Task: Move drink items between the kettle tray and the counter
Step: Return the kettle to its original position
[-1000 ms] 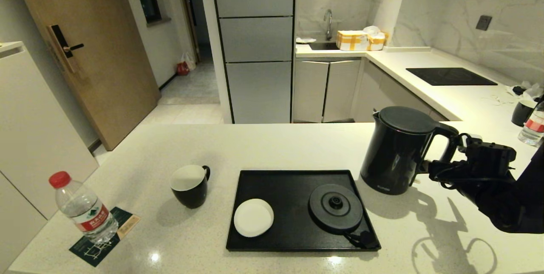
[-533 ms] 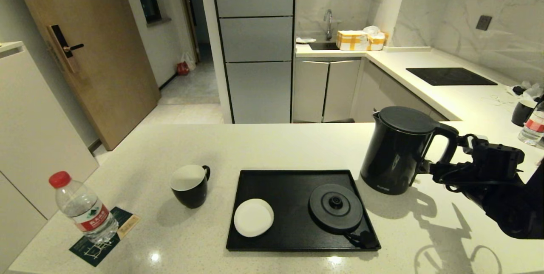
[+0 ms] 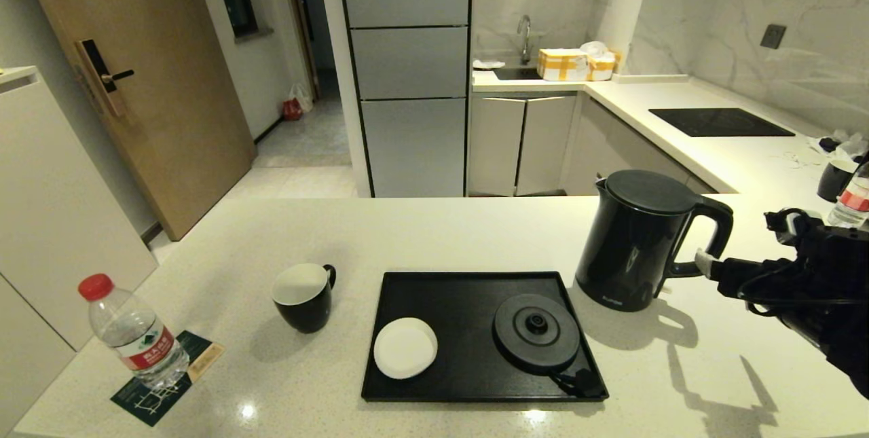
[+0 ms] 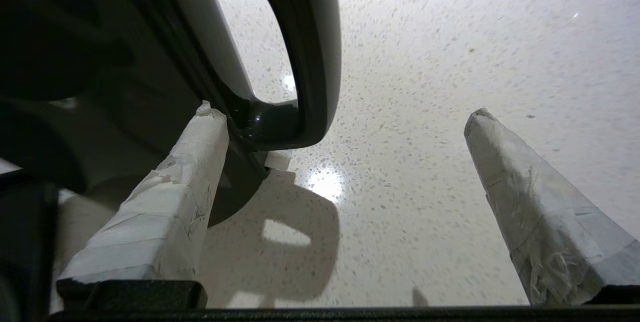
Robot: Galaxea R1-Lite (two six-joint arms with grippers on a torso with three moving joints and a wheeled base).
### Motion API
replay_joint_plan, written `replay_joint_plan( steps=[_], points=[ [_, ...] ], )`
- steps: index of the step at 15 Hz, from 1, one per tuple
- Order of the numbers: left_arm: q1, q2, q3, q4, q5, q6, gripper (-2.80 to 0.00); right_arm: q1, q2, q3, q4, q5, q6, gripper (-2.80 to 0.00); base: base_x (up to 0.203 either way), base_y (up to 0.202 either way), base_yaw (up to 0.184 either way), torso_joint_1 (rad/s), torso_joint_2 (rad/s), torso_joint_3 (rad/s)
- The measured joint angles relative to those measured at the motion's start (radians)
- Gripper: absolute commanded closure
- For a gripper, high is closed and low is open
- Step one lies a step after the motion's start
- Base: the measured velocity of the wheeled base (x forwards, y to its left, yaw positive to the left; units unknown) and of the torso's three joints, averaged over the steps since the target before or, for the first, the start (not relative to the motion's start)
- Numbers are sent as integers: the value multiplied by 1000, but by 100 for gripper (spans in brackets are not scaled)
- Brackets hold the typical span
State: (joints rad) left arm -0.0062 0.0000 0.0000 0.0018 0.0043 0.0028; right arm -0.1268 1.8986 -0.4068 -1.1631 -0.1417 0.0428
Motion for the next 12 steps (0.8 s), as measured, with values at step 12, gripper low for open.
replay_joint_plan(
  steps=[12],
  points=[
    [1,0,0,0,0,0,0,49,-1155,-309,1251,118,-5,0,0,0,0,0,0,0]
  ],
)
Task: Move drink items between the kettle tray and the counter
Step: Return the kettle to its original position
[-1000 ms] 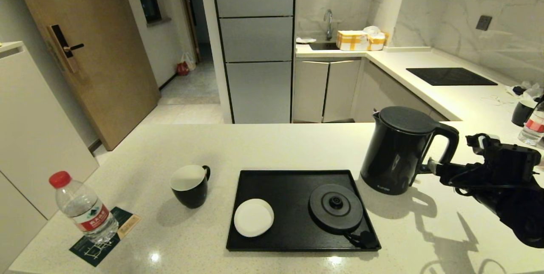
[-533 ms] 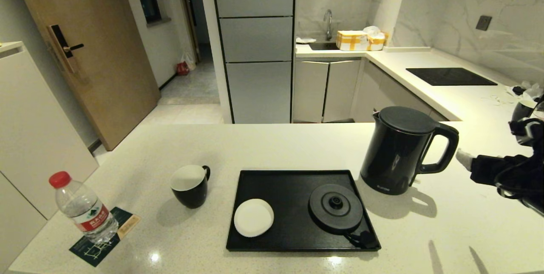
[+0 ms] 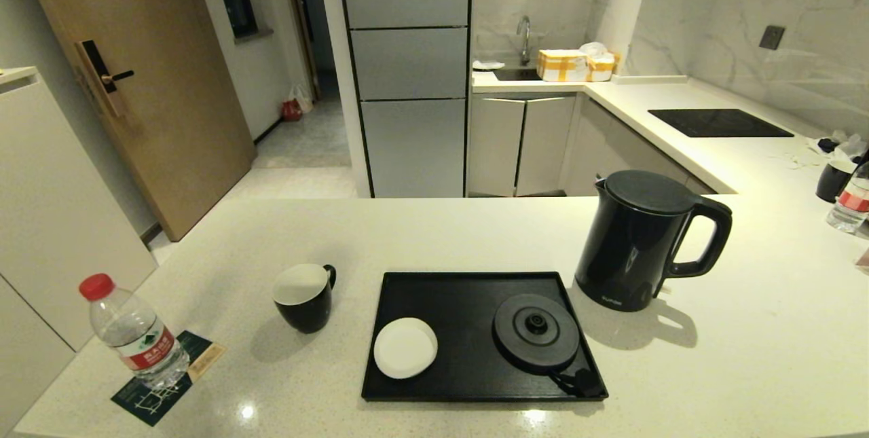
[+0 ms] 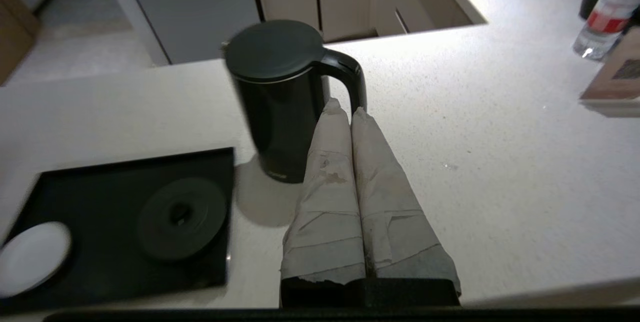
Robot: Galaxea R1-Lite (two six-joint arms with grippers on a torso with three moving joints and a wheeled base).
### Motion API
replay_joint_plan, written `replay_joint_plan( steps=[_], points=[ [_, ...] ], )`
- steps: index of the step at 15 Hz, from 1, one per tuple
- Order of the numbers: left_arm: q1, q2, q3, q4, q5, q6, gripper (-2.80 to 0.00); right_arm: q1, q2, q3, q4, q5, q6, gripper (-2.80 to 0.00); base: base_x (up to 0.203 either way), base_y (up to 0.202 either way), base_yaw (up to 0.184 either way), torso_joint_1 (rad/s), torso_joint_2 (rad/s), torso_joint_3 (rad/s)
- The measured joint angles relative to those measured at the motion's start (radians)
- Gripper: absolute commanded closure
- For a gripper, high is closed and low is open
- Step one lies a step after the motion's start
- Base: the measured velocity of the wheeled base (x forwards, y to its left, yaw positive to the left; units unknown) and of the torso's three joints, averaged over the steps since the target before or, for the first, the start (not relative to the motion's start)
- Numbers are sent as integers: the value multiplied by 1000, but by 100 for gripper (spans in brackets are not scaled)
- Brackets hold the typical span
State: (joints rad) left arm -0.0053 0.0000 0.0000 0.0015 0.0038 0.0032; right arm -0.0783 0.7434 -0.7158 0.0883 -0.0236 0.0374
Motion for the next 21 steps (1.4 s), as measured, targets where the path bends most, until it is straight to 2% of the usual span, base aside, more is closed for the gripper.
replay_joint_plan(
  steps=[3,4,6,9,12,14,15,17,19,21],
  points=[
    [-1,0,0,0,0,0,0,5,-265,-105,355,14,-1,0,0,0,0,0,0,0],
    [-1,0,0,0,0,0,0,18,-346,-106,416,15,-2,0,0,0,0,0,0,0],
    [-1,0,0,0,0,0,0,50,-485,-62,433,17,-17,0,0,0,0,0,0,0],
    [-1,0,0,0,0,0,0,70,-645,134,337,-1,-50,0,0,0,0,0,0,0],
    [-1,0,0,0,0,0,0,76,-712,429,56,-67,-57,0,0,0,0,0,0,0],
    [-1,0,0,0,0,0,0,77,-730,620,-130,-82,-25,0,0,0,0,0,0,0],
    [-1,0,0,0,0,0,0,78,-736,667,-176,-73,2,0,0,0,0,0,0,0],
    [0,0,0,0,0,0,0,78,-743,700,-126,6,41,0,0,0,0,0,0,0],
    [0,0,0,0,0,1,0,78,-744,696,-67,10,34,0,0,0,0,0,0,0],
    [-1,0,0,0,0,0,0,78,-744,694,-67,10,34,0,0,0,0,0,0,0]
  ],
)
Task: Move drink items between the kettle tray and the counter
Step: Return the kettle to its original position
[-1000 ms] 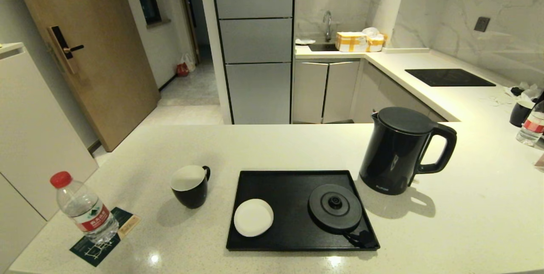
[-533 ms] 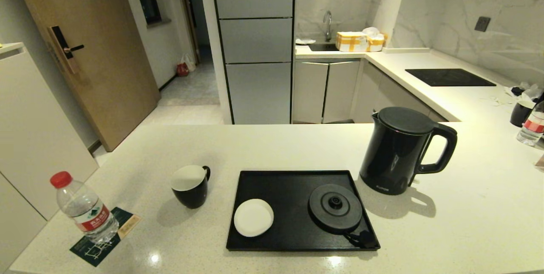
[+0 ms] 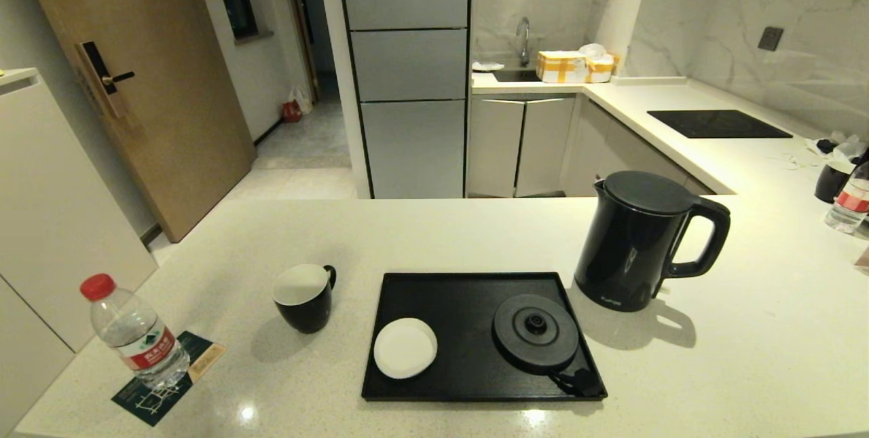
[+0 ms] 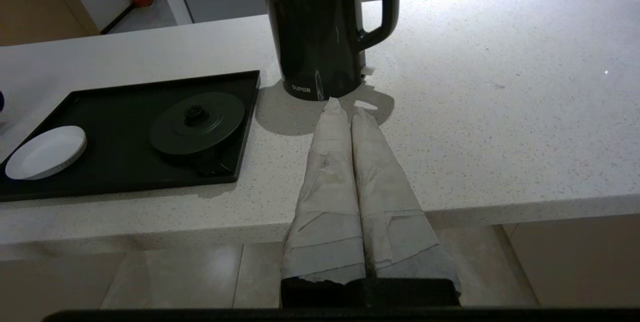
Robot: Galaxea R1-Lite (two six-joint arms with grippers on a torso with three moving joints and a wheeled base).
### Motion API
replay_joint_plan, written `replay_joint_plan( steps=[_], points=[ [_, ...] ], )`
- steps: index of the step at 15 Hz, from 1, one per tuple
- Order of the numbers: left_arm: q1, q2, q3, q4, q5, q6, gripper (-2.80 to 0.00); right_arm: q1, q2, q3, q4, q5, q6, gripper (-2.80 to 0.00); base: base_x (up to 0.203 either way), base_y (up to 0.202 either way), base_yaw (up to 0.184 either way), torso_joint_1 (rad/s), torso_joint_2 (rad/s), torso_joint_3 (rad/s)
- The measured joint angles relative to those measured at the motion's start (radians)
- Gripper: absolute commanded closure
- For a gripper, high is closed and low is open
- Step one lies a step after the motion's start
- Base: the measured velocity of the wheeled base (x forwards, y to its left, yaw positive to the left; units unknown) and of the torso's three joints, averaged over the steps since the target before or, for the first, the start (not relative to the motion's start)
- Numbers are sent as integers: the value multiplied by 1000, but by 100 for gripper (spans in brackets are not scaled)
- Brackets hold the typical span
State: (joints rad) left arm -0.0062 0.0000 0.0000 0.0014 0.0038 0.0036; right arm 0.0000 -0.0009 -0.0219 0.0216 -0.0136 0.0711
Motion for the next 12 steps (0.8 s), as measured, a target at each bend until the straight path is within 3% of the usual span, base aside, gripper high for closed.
replay_joint_plan(
  steps=[7,10,12],
  points=[
    [0,0,0,0,0,0,0,0,10,-35,-20,-4,-6,0,0,0,0,0,0,0],
    [0,0,0,0,1,0,0,0,126,-304,108,-5,-2,0,0,0,0,0,0,0],
    [0,0,0,0,0,0,0,-2,270,-487,299,0,-9,0,0,0,0,0,0,0]
  ],
)
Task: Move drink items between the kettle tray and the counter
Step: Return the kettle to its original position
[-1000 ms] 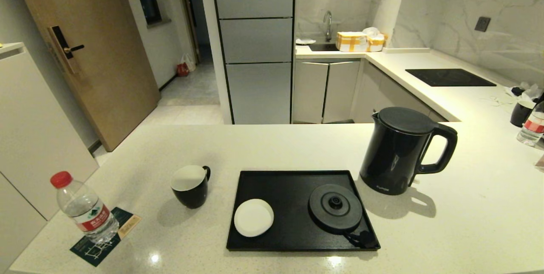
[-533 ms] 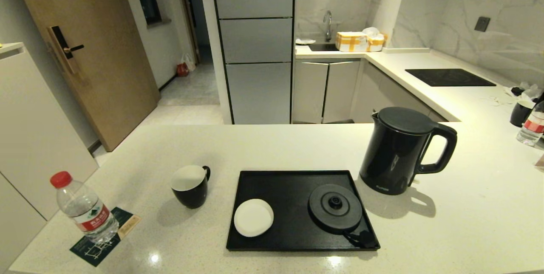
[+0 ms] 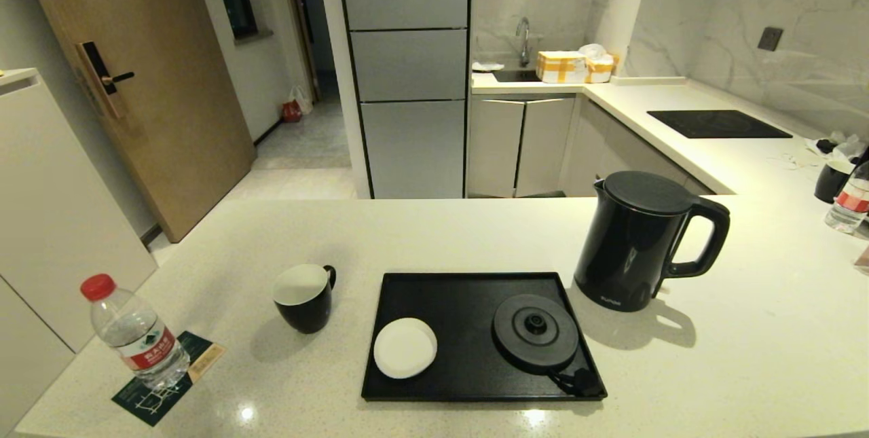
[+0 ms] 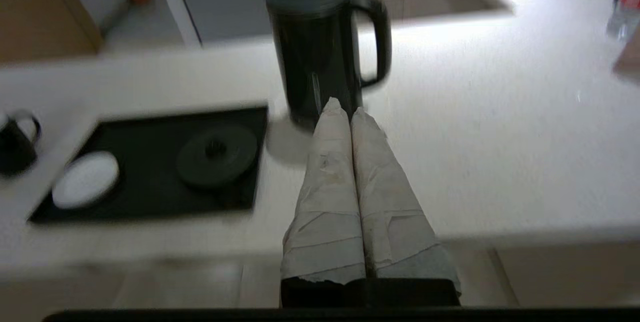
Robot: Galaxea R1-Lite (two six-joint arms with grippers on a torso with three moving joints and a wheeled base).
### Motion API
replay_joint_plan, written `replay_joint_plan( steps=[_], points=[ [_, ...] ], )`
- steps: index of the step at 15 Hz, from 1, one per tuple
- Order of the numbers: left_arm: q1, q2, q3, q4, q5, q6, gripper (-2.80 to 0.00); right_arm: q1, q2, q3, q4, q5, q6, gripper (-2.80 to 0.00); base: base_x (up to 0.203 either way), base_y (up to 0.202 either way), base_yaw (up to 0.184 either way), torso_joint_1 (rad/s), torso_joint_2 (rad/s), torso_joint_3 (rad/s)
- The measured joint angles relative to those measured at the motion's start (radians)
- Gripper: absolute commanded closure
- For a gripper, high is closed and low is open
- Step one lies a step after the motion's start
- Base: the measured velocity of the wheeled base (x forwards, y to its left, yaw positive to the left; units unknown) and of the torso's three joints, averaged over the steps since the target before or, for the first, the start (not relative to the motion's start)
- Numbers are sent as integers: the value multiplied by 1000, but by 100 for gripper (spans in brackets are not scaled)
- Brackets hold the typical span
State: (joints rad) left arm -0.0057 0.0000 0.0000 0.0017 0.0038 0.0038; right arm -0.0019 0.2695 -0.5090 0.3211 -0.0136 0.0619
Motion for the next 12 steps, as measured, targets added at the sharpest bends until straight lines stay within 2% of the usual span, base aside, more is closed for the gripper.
replay_joint_plan(
  steps=[2,3,4,6,7,12],
  points=[
    [0,0,0,0,0,-1,0,0,175,-79,141,6,-3,0,0,0,0,0,0,0],
    [0,0,0,0,0,-1,0,0,274,-83,146,7,-3,0,0,0,0,0,0,0],
    [0,0,0,0,0,0,0,0,367,-71,107,7,-2,0,0,0,0,0,0,0],
    [0,0,0,0,0,0,0,0,577,-20,-53,1,10,0,0,0,0,0,0,0],
    [0,0,0,0,0,0,0,-1,679,8,-150,-5,24,-280,0,0,0,0,0,0],
    [0,0,0,0,0,0,0,-16,1118,89,-642,-43,97,-280,0,0,0,0,0,0]
  ],
)
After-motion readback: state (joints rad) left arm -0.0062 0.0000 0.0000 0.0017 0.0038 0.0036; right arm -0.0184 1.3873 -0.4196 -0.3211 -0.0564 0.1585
